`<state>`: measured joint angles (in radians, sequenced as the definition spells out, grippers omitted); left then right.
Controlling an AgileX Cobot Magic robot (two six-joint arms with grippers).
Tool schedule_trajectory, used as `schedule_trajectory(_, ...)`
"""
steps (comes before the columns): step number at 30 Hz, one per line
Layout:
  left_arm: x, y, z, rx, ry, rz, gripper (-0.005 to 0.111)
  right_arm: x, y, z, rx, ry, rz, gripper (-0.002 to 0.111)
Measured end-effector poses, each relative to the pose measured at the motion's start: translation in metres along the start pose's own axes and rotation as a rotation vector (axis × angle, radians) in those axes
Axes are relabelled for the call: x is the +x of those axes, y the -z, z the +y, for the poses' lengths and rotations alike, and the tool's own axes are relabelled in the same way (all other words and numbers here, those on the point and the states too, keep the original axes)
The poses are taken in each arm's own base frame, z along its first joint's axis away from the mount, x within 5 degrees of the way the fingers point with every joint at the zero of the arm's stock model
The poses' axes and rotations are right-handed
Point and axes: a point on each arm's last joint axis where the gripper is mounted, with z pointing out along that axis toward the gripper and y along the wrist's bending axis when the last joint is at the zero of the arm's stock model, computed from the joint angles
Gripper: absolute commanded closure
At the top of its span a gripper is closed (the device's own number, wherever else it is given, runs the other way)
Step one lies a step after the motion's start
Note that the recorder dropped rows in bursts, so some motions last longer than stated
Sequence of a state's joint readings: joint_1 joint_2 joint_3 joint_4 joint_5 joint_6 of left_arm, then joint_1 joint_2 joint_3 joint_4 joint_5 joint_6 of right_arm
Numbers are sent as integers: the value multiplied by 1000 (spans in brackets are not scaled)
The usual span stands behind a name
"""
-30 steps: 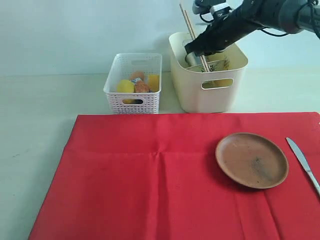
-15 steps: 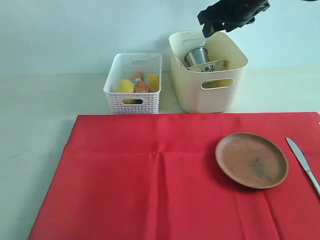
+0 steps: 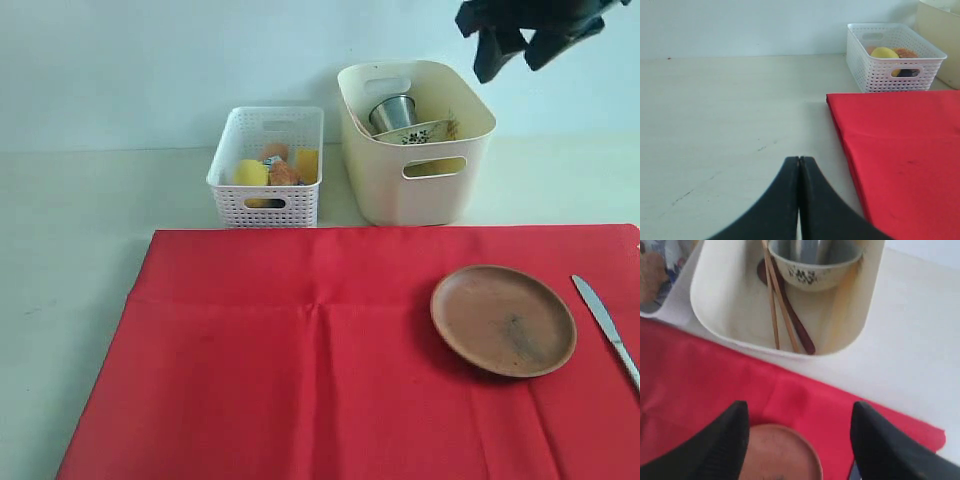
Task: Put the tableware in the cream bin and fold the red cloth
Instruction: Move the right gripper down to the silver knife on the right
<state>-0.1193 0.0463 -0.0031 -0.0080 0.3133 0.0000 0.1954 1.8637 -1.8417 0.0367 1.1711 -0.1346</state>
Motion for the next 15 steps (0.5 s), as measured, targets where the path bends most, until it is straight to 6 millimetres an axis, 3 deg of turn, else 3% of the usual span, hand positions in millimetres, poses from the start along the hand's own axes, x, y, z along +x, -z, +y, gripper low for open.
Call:
schedule_trajectory(8,0,0,0,0,0,0,107,58,-2,-1,65,-6,141,51)
schedule_trajectory(15,0,0,0,0,0,0,107,97,-2,2,89,-7,157,51)
